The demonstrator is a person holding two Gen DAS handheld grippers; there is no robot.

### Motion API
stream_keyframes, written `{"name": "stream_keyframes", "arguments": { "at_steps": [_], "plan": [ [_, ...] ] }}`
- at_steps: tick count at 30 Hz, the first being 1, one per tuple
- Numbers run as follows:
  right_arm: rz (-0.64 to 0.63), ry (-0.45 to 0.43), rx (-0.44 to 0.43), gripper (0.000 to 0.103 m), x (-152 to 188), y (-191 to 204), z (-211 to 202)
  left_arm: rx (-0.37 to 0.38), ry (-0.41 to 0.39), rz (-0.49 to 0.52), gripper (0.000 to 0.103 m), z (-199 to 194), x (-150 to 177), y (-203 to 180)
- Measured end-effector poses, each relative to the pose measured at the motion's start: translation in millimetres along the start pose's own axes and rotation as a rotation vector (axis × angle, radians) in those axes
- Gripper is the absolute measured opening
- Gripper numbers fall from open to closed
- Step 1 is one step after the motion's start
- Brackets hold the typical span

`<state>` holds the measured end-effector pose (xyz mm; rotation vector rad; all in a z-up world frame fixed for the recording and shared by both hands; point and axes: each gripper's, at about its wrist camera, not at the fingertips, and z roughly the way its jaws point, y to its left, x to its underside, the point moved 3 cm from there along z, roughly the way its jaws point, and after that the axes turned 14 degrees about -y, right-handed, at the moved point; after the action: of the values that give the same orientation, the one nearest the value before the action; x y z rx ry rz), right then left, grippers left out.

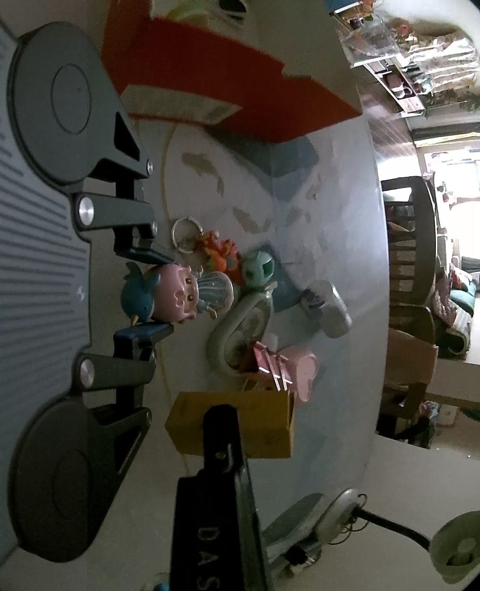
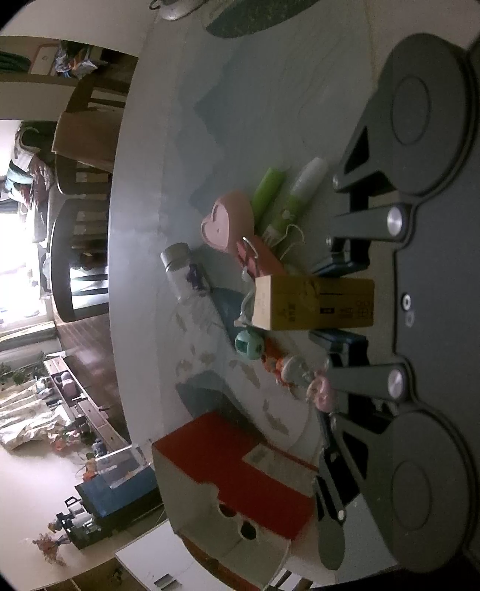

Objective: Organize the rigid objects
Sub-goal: 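Carry the pig figurine with left tool while right tool carries the yellow box into the cardboard box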

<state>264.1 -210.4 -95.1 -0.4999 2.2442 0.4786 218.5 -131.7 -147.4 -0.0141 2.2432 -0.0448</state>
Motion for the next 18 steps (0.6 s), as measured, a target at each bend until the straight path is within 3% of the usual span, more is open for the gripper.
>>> {"name": "stream_keyframes", "arguments": {
  "at_steps": [18],
  "plan": [
    [-0.006,-0.042,-0.015,0.029,-18,53,-43,-0.005,-0.079,-0.010,0.033,-63,-41,51]
  ]
}}
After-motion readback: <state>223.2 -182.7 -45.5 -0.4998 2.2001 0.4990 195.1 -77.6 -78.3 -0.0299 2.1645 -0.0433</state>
